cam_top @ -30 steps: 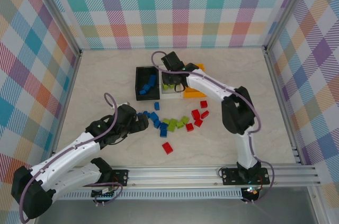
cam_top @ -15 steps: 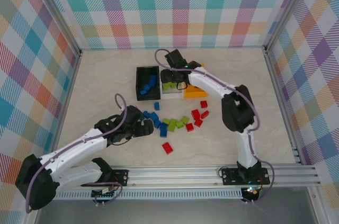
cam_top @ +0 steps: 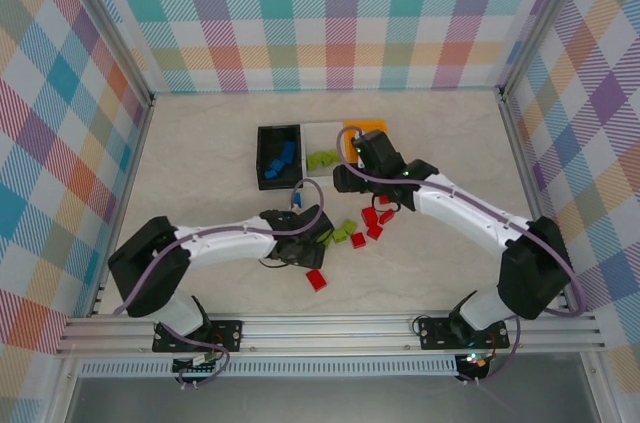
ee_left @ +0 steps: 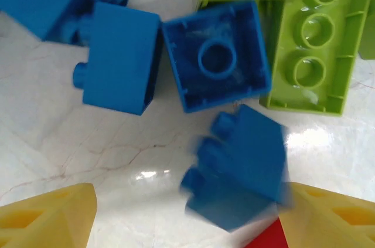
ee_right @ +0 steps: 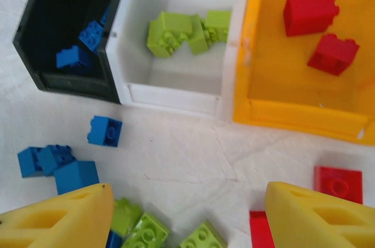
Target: Sort the legos into containers by color
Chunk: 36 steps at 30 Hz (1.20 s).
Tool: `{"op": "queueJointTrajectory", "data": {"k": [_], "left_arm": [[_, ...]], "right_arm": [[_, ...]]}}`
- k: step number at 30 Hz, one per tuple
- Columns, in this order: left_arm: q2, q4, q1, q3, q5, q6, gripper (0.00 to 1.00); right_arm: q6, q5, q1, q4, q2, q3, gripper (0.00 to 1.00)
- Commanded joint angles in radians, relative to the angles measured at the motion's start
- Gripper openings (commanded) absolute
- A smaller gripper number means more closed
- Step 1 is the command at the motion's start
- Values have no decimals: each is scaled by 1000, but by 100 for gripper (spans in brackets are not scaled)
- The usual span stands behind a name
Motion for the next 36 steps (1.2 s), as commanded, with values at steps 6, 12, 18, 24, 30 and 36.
{"op": "queueJointTrajectory", "data": {"k": [6, 12, 18, 24, 30, 36], "left_arm": [[98, -20, -10, 72, -83, 24, 72], [129, -9, -10, 94, -112, 38, 61], [107, -23, -10, 94, -104, 34, 40], [-20, -55, -13, 67, -90, -3, 33], [-195, -157, 46, 125, -147, 19, 33], [-166, -159, 279, 274, -188, 131, 33]], "right_arm": [[14, 31, 1, 36, -91, -60, 69], [7, 33, 0, 40, -95, -73, 69], [7, 41, -1, 41, -98, -76, 69], [11, 43, -3, 45, -100, -74, 69], [20, 42, -4, 48, -98, -81, 69], [33, 41, -4, 49, -89, -88, 69]]}}
